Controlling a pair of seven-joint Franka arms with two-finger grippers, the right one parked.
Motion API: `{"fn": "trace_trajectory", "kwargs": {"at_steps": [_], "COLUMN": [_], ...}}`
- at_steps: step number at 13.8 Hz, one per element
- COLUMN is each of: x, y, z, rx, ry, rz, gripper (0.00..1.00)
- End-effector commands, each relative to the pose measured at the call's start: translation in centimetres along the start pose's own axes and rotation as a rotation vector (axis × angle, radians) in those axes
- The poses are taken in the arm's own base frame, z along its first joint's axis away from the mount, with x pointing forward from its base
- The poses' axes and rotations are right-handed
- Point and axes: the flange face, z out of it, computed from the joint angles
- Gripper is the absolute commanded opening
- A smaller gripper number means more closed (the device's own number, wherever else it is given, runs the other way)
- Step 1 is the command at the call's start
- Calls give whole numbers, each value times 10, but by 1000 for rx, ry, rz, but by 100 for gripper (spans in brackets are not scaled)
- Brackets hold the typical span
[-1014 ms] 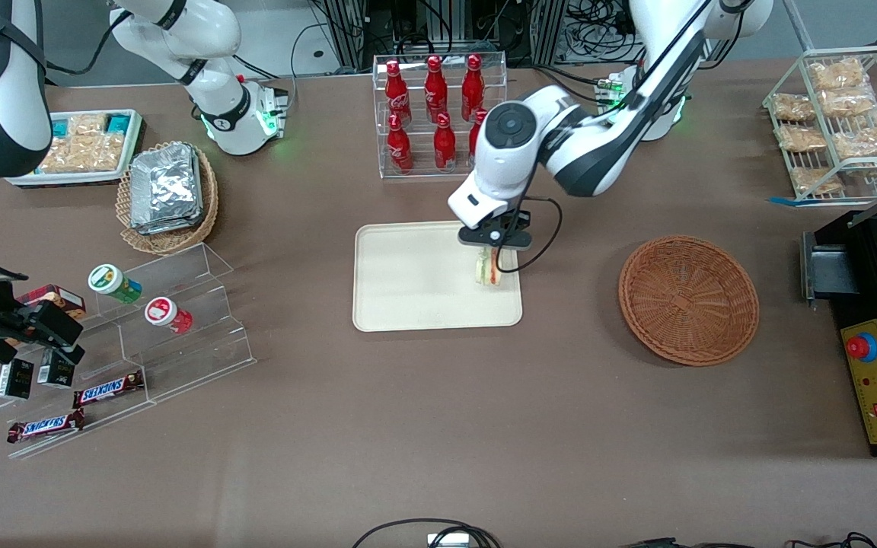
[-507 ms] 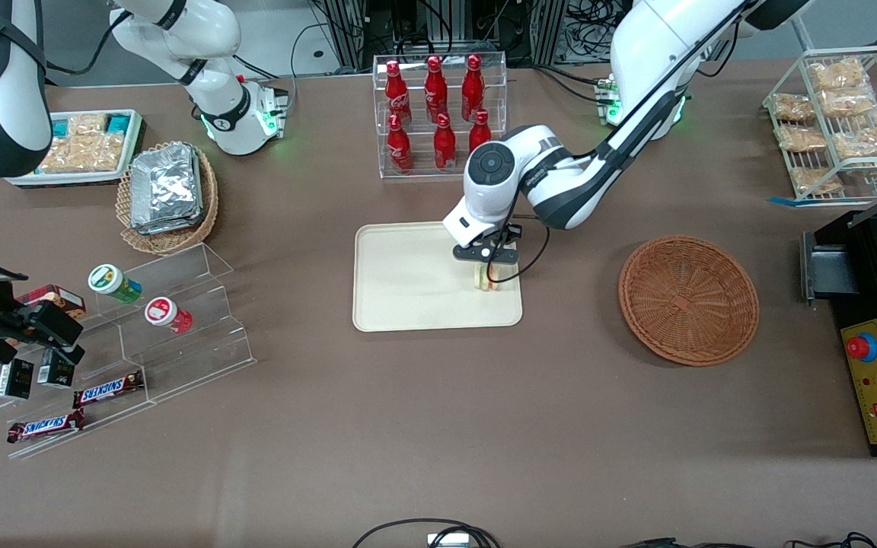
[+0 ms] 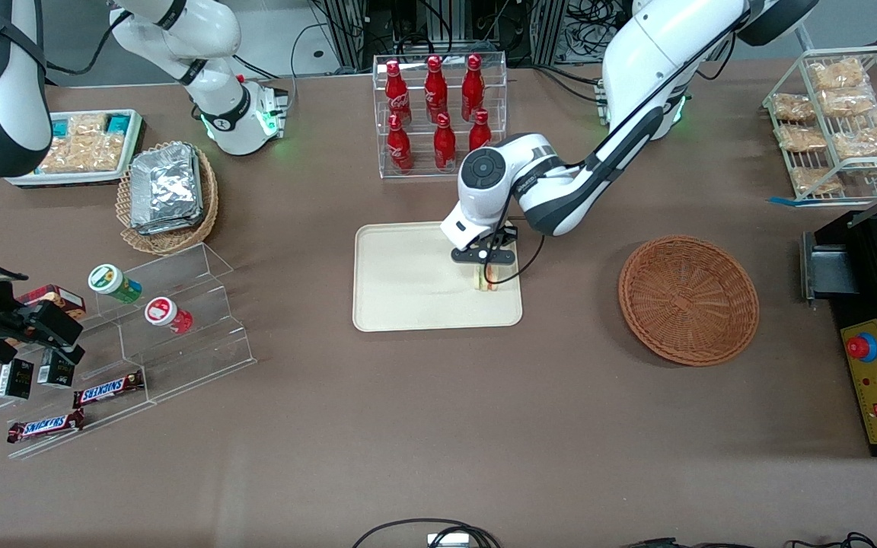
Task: Place sandwich from basket to tray
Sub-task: 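Lower the sandwich onto the tray and open the left gripper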
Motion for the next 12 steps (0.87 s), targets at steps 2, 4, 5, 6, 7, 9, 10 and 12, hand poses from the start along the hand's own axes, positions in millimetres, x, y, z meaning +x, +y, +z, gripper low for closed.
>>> {"fn": "trace_trajectory", "kwargs": {"at_steps": [2,4,5,6,7,9,10,12], "x": [2,3,6,11,18,37,49,72], "y": [8,9,9,8,8,5,1,-14], "z": [2,-4,-15,-29,-46,-79,-96,-125], "rx": [17,19,15,10,17,45,57,78], "ry": [38,52,71,85,104,126,133,140], "rz": [0,1,-7,-26,-68,-163,-199,-268], "gripper": [99,99,99,99,99,99,99,99]}}
